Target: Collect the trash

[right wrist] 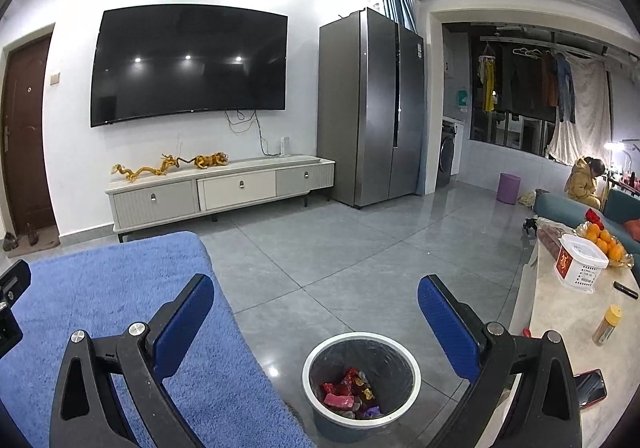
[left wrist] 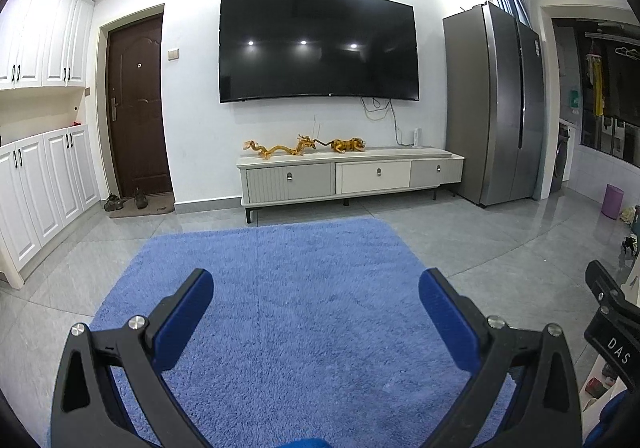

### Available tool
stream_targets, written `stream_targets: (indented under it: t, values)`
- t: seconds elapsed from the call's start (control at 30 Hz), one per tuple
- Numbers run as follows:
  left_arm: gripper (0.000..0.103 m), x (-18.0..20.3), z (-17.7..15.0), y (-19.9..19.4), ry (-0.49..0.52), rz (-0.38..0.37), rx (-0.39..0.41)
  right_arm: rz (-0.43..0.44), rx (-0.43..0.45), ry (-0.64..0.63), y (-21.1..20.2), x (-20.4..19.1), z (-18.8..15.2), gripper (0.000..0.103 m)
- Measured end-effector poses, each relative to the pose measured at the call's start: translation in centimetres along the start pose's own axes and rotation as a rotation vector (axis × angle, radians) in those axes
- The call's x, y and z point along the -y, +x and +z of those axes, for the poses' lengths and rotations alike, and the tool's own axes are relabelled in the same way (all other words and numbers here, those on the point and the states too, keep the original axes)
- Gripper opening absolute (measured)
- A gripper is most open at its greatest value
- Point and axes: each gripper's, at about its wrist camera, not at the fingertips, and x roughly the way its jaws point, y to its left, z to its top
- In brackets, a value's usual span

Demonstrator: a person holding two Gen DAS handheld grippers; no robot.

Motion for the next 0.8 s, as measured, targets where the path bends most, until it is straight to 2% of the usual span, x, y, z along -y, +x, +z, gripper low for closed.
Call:
stream_targets:
  t: [0.8]
  values:
    - [0.103, -0.7, 0.9, -3.9, -0.012, -0.007, 0.064, 0.020, 0.069, 0.014, -3.7, 0.6, 1.0, 0.103]
